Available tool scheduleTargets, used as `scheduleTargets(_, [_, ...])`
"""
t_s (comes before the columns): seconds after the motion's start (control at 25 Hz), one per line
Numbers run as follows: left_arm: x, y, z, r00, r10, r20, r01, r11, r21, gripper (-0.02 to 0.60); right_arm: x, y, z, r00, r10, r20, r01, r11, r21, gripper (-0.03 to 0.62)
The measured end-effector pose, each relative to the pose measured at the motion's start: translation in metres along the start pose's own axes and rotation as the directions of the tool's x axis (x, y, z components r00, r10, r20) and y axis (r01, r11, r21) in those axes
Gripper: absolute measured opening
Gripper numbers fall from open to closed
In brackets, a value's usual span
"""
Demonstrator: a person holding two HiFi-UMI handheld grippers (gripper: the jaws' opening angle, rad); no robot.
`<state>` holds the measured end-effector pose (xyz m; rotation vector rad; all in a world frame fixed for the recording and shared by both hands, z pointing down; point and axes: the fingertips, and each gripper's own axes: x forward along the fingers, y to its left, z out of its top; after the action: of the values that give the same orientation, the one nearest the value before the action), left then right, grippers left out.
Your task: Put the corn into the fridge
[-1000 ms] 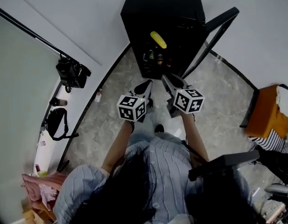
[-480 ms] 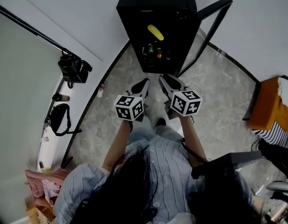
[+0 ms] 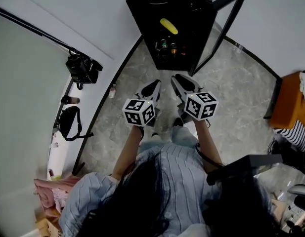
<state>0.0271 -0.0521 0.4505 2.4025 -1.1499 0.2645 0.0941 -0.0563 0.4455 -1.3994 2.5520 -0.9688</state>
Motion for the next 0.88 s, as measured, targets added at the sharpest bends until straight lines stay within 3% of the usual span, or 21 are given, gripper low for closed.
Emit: scheduleTargets(0.88, [-0.15, 0.018, -0.034, 0.992, -0.119, 0.043, 0.118, 0.992, 0.041, 0.009, -0.025, 0.146, -0.092, 0.999, -0.023, 0.041, 0.024, 1.0, -0.015, 0.055])
